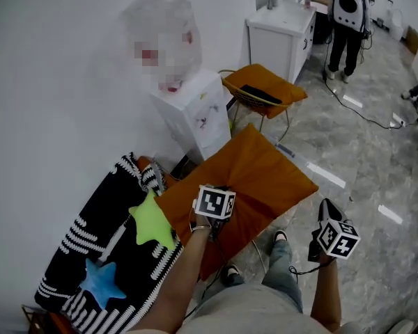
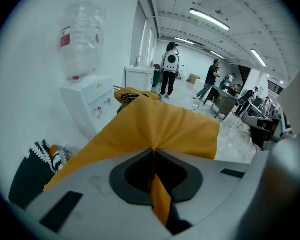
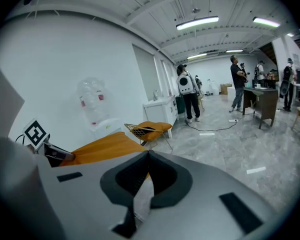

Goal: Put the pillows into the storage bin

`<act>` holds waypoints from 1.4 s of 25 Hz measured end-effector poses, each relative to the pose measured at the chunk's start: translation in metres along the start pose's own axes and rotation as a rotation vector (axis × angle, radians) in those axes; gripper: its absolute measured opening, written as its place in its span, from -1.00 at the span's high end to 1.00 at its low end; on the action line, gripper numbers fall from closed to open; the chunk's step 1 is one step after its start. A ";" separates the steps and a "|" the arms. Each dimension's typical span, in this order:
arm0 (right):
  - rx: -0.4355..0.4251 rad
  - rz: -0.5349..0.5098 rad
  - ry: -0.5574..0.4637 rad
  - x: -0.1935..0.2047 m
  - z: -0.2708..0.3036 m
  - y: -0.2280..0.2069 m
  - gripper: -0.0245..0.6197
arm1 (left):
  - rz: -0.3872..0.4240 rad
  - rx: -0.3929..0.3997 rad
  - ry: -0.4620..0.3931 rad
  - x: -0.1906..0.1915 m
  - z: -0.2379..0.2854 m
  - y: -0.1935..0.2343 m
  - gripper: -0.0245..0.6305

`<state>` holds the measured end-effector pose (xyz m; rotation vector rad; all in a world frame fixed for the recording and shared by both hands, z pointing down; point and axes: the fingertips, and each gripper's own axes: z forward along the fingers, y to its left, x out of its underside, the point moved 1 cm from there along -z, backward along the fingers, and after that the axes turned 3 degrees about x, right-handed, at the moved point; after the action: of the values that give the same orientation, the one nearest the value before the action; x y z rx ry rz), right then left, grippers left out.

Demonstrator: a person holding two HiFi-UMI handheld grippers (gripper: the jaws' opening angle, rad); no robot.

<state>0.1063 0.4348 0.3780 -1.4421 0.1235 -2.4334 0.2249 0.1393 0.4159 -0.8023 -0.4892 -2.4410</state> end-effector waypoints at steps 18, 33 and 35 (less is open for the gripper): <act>-0.108 -0.062 0.184 -0.076 0.183 -0.114 0.92 | -0.192 -0.103 0.034 -0.089 0.166 -0.039 0.88; -0.074 -0.045 0.362 0.036 0.310 -0.185 0.92 | -0.211 -0.163 0.091 -0.047 0.349 0.000 0.88; -0.080 -0.035 0.371 0.051 0.333 -0.186 0.92 | -0.216 -0.164 0.106 -0.035 0.372 0.005 0.88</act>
<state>0.3316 0.6230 0.6260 -1.0130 0.2820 -2.7278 0.4156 0.3268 0.6769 -0.7117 -0.3550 -2.7357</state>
